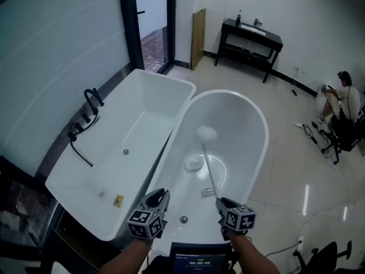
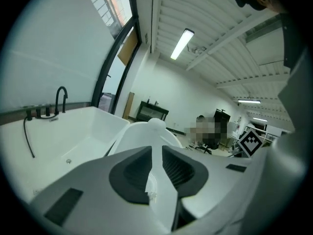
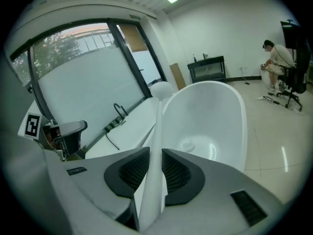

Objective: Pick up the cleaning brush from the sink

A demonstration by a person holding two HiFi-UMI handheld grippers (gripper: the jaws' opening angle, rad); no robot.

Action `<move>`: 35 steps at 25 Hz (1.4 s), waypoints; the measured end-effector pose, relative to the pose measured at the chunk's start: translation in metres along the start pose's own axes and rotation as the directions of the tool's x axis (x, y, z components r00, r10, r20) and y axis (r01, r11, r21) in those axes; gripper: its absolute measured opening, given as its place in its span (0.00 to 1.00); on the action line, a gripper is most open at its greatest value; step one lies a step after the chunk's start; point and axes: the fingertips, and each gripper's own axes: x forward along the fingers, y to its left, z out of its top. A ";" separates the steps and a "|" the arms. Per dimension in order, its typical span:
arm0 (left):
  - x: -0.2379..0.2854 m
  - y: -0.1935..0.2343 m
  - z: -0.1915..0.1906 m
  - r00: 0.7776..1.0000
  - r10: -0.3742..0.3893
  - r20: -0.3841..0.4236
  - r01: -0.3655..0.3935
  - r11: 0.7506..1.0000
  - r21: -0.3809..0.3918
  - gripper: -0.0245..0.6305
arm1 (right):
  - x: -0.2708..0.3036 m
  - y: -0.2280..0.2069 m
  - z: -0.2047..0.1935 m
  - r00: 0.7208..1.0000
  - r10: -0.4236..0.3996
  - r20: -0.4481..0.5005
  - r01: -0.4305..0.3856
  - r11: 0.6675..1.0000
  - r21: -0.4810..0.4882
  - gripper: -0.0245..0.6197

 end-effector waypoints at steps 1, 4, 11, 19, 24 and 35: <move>-0.011 -0.003 0.014 1.000 -0.003 0.030 0.002 1.000 0.025 0.16 | -0.013 0.011 0.012 0.999 0.012 0.033 -0.011 1.000 -0.012 0.14; -0.039 -0.018 0.045 0.995 -0.009 0.098 -0.001 0.995 0.103 0.16 | -0.051 0.035 0.039 0.992 0.039 0.117 -0.033 0.998 -0.047 0.14; -0.102 -0.046 0.075 0.975 0.038 0.221 -0.081 0.978 0.190 0.11 | -0.125 0.074 0.060 0.962 0.085 0.259 -0.055 0.991 -0.122 0.14; -0.168 -0.076 0.063 0.924 0.199 0.327 -0.264 0.950 0.166 0.04 | -0.165 0.103 0.072 0.897 0.299 0.325 -0.211 0.937 -0.279 0.14; -0.247 -0.091 0.029 0.829 0.405 0.385 -0.464 0.883 0.070 0.04 | -0.189 0.146 0.067 0.837 0.485 0.252 -0.340 0.823 -0.455 0.14; -0.482 -0.093 -0.041 0.566 0.725 0.393 -0.761 0.643 -0.090 0.04 | -0.222 0.327 -0.021 0.666 0.744 0.059 -0.603 0.583 -0.544 0.14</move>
